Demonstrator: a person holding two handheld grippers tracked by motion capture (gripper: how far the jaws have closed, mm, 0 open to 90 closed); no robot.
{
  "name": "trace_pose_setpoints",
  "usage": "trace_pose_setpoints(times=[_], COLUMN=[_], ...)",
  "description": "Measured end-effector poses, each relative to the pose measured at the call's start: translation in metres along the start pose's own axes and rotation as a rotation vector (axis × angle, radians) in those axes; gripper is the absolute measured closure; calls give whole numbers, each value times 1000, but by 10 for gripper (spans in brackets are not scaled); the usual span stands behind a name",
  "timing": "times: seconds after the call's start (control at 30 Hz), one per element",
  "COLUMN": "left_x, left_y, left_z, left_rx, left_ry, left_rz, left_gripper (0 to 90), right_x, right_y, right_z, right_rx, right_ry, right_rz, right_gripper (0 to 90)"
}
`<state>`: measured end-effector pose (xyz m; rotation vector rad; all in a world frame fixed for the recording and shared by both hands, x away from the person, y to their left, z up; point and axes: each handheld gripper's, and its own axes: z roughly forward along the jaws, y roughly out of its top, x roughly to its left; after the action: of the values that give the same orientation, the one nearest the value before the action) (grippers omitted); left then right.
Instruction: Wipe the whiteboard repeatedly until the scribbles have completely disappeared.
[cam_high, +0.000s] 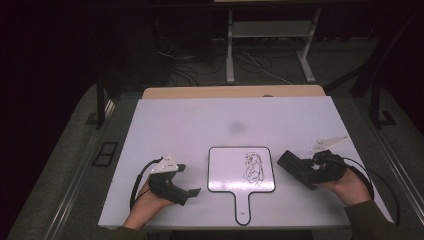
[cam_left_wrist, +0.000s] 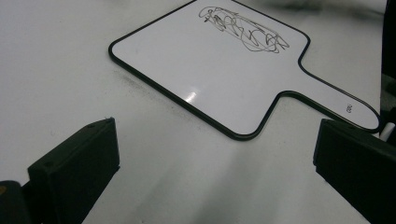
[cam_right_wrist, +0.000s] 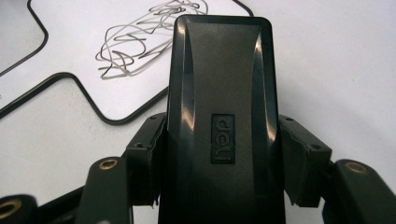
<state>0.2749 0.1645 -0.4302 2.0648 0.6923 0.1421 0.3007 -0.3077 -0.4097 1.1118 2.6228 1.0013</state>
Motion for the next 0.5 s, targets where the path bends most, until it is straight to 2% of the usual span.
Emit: trace_pose_setpoints(times=[0.5], left_x=[1], left_y=[1], left_z=[0], left_rx=[-13], left_ry=[2], left_rz=[-13], left_gripper=[0], right_x=[4], right_y=[18], right_z=[5], right_rx=[-29], right_ry=[19], right_rz=[-24], right_gripper=[385])
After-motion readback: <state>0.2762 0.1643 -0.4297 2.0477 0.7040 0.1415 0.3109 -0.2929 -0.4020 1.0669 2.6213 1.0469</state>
